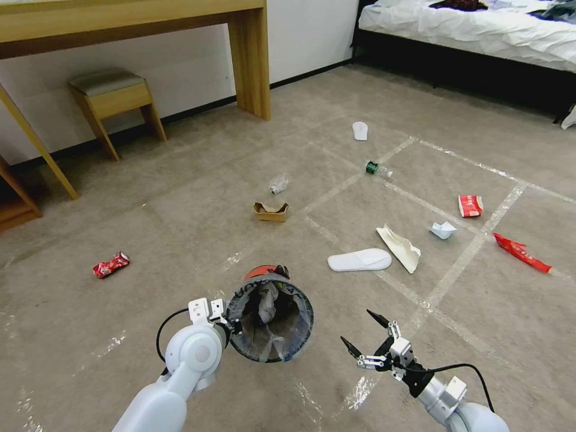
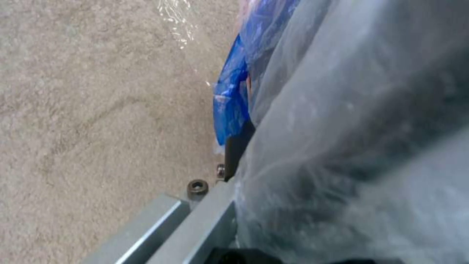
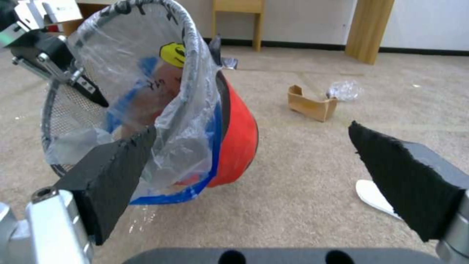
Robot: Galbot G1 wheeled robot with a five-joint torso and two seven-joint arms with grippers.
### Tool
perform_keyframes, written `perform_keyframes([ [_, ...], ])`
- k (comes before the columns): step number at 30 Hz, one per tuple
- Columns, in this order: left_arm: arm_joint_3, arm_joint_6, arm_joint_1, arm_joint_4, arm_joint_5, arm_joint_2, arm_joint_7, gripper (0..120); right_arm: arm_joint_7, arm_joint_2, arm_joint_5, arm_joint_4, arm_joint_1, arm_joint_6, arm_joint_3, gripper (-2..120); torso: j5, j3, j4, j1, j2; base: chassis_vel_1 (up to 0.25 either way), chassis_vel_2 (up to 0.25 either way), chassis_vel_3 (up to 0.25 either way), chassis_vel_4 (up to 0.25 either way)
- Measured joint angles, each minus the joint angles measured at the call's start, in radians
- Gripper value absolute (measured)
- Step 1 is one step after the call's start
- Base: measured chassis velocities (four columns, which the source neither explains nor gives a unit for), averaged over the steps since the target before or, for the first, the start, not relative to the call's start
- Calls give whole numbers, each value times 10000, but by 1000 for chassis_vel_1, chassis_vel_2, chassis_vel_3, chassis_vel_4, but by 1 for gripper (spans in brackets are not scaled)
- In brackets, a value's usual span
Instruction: Pick up the trash bin and place the garbage on the floor into it.
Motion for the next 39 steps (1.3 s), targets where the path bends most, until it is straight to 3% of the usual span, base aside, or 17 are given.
perform_keyframes([
  [16, -3, -53, 56, -105, 46, 17, 20, 0, -32, 3, 18, -6, -8, 24, -2, 100, 0, -176, -1, -3, -182, 0, 0, 0, 0],
  [25, 16, -78, 64, -178, 66, 49, 68, 0, -47, -24, 19, -3, -1, 28, -12, 100, 0, -426, -2, -5, -410, 0, 0, 0, 0],
  [39, 23, -216, 86, -273, 140, 97, 126, 0, -296, 75, 310, -88, 123, -118, 105, 100, 0, -433, -1, -6, -410, 0, 0, 0, 0],
])
